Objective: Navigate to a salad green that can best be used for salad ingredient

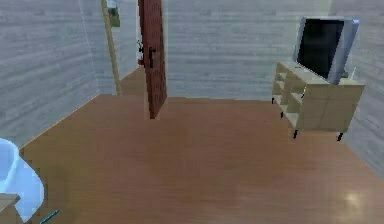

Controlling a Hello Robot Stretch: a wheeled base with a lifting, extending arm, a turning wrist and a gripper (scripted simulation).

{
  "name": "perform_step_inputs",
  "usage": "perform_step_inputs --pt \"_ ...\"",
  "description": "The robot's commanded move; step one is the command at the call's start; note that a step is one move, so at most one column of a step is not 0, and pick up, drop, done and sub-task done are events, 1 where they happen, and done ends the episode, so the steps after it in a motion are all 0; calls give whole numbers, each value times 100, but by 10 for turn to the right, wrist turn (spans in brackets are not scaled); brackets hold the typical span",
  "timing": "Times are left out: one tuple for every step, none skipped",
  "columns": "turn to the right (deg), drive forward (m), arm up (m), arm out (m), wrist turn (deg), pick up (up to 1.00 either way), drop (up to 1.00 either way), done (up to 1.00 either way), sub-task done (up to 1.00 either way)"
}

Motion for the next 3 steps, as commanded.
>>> perform_step_inputs --pt "-60 0 0 0 0 0 0 0 0" --pt "0 30 0 0 0 0 0 0 0" --pt "-150 0 0 0 0 0 0 0 0"
